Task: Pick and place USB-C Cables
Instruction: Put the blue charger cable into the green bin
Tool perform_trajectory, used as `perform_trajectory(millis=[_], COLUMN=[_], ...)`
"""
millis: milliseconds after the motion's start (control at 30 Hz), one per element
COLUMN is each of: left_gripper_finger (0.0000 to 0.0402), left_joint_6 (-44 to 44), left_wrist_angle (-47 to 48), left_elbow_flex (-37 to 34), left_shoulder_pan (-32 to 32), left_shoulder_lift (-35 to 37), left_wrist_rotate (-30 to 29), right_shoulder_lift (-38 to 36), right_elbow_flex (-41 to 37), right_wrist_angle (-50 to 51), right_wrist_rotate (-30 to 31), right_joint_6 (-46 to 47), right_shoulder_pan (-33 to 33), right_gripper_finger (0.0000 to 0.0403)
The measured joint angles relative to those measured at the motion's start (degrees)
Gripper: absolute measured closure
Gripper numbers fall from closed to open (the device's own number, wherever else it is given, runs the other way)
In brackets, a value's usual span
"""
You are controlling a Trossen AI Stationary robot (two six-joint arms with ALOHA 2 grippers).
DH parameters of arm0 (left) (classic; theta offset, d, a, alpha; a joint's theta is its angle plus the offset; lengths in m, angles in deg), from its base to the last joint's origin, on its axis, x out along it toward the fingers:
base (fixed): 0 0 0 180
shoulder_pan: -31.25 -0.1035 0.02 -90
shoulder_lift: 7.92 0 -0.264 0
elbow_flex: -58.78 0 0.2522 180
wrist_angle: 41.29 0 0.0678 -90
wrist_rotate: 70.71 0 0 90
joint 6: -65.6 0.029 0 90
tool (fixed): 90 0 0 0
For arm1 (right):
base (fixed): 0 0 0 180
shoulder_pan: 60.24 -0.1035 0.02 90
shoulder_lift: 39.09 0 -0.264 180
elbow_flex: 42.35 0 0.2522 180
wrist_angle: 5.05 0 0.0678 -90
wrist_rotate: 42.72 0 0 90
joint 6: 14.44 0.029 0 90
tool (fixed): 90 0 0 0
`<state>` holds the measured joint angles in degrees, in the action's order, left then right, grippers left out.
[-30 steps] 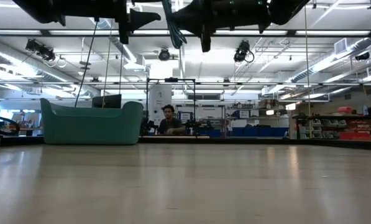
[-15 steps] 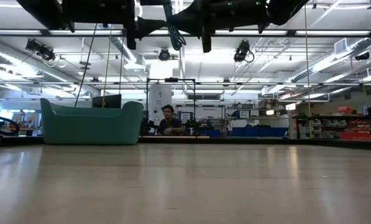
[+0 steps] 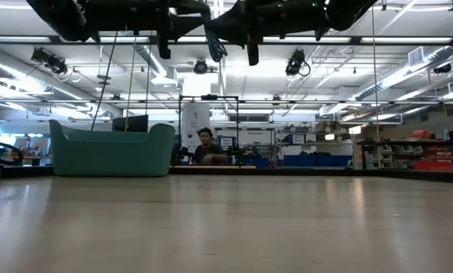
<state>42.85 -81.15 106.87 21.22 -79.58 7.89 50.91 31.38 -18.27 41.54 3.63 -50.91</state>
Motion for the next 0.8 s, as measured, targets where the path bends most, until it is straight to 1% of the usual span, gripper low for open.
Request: perform_trajectory(millis=[67,167,200,267,333,433,500,567,633,733,800], left_gripper_finger=[0.0315,0.0372,0.0381,0.0381,0.0376,0.0373,0.0377,0.038,0.038,0.0376,0.0373], left_joint_6=[2.4,6.4,7.1,8.3,10.7,15.8,18.8,21.1,22.2,21.1,18.8], left_wrist_angle=[0.2,2.4,4.4,10.4,20.2,40.3,53.4,66.7,77.3,91.0,98.6], left_elbow_flex=[1.0,3.4,4.7,8.1,12.4,21.2,27.8,33.9,38.5,41.5,41.8], left_shoulder_pan=[-0.1,-0.1,-0.1,-0.1,-0.2,-0.2,-0.2,-0.7,-1.9,-5.3,-9.0], left_shoulder_lift=[0.0,0.0,0.4,1.7,3.4,4.9,4.9,5.0,5.0,5.0,5.0], left_wrist_rotate=[1.6,3.7,4.1,4.0,3.8,2.6,-0.8,-5.5,-10.1,-15.3,-16.3], right_shoulder_lift=[0.0,-0.1,-0.2,-0.3,-1.1,-3.1,-4.9,-6.7,-8.5,-10.7,-11.7], right_elbow_flex=[0.0,0.1,0.2,0.1,0.0,0.0,0.0,0.0,0.0,0.0,0.0], right_wrist_angle=[-0.1,-0.9,-0.8,0.1,1.0,3.5,6.1,8.9,11.9,14.3,14.7], right_wrist_rotate=[-0.1,-2.5,-3.4,-4.6,-4.6,-4.6,-4.6,-4.6,-4.5,-4.5,-4.4], right_joint_6=[0.0,-0.2,-0.2,-0.1,-0.1,-0.1,-0.2,-0.2,-0.2,-0.2,-0.2], right_shoulder_pan=[-0.1,-0.2,-0.1,0.2,0.7,2.0,2.9,3.8,4.7,5.7,6.1], right_gripper_finger=[0.0353,0.0337,0.0331,0.0316,0.0297,0.027,0.0254,0.0243,0.0237,0.0235,0.0236])
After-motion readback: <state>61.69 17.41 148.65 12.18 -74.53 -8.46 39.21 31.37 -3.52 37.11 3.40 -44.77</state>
